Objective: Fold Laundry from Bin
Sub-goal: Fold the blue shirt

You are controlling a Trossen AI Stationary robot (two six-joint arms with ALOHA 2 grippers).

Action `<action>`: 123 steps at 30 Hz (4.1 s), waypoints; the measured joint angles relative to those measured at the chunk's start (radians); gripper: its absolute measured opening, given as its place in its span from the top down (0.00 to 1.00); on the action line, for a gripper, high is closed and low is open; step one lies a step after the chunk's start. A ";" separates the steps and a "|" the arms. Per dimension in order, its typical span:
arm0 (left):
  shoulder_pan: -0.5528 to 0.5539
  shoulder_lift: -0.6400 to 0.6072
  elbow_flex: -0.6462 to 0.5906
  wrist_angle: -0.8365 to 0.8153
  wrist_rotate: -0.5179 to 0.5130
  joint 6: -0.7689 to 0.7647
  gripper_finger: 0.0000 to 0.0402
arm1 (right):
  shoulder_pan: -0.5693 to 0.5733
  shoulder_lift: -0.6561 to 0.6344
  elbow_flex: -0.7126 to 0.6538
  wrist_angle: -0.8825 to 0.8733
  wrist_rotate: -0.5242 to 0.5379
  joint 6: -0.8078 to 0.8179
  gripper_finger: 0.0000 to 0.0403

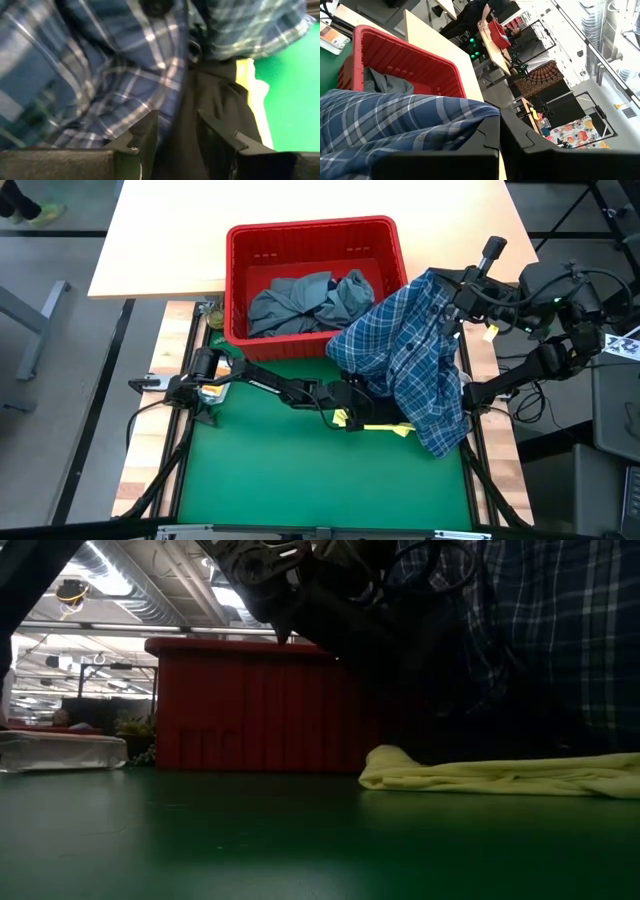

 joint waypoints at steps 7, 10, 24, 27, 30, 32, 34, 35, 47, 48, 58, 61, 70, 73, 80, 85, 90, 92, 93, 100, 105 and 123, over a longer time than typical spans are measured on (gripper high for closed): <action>0.016 0.001 0.000 0.052 0.059 0.001 0.68 | 0.000 0.000 0.000 0.000 0.000 0.000 1.00; 0.013 0.017 0.001 0.072 0.073 0.002 0.68 | 0.000 0.000 0.000 0.000 0.000 0.000 1.00; 0.038 0.098 0.001 0.128 -0.043 -0.005 0.69 | 0.000 0.000 -0.001 0.000 -0.009 0.000 1.00; 0.032 0.096 0.001 0.161 -0.096 -0.005 0.76 | 0.000 0.000 -0.001 0.000 -0.009 0.000 1.00; 0.027 0.093 0.001 0.170 -0.112 -0.004 0.90 | 0.000 0.000 -0.001 -0.001 -0.009 0.000 1.00; 0.022 0.086 0.000 0.171 -0.113 -0.004 0.97 | 0.000 0.000 -0.001 -0.001 -0.009 0.000 1.00; 0.015 0.054 -0.001 0.136 -0.113 0.006 0.98 | 0.000 -0.001 -0.001 -0.002 -0.005 0.000 1.00; 0.011 0.037 0.000 0.136 -0.115 0.019 0.99 | 0.000 -0.002 0.000 -0.002 0.006 0.000 1.00; -0.023 -0.462 0.000 -0.226 -0.068 0.082 1.00 | 0.000 -0.016 0.000 -0.109 0.114 0.038 1.00; -0.023 -0.510 0.000 -0.259 -0.071 0.083 1.00 | 0.000 -0.015 0.000 -0.121 0.117 0.040 1.00; -0.023 -0.953 0.000 -0.447 -0.176 0.080 1.00 | 0.000 -0.016 0.000 -0.250 0.278 0.163 1.00; -0.023 -1.057 0.001 -0.545 -0.245 0.078 1.00 | 0.000 -0.016 0.000 -0.280 0.224 0.215 1.00; -0.023 -1.257 0.001 -1.004 -0.460 -0.100 1.00 | 0.000 -0.001 -0.035 -0.475 0.136 0.427 1.00; -0.023 -1.275 0.001 -1.132 -0.469 -0.187 1.00 | 0.000 -0.005 -0.081 -0.465 0.113 0.425 1.00; -0.023 -1.255 0.001 -1.269 -0.462 -0.271 1.00 | 0.000 0.000 -0.205 -0.488 0.113 0.423 1.00; -0.023 -1.215 0.001 -1.280 -0.460 -0.271 1.00 | -0.032 -0.002 -0.306 -0.490 0.137 0.418 1.00; -0.023 -1.164 0.001 -1.279 -0.460 -0.272 1.00 | -0.120 -0.002 -0.395 -0.491 0.148 0.376 1.00; -0.023 -1.145 0.001 -1.279 -0.460 -0.271 1.00 | -0.154 -0.002 -0.424 -0.490 0.155 0.363 1.00; -0.023 -1.136 0.001 -1.279 -0.460 -0.270 1.00 | -0.171 -0.002 -0.437 -0.490 0.156 0.362 0.99; -0.023 -1.100 0.001 -1.279 -0.460 -0.266 1.00 | -0.274 -0.002 -0.467 -0.490 0.157 0.362 0.93; -0.023 -1.100 0.000 -1.279 -0.460 -0.266 1.00 | -0.322 -0.002 -0.467 -0.490 0.157 0.362 0.80; -0.023 -1.100 0.000 -1.279 -0.460 -0.270 1.00 | -0.367 -0.005 -0.457 -0.479 -0.304 0.458 0.51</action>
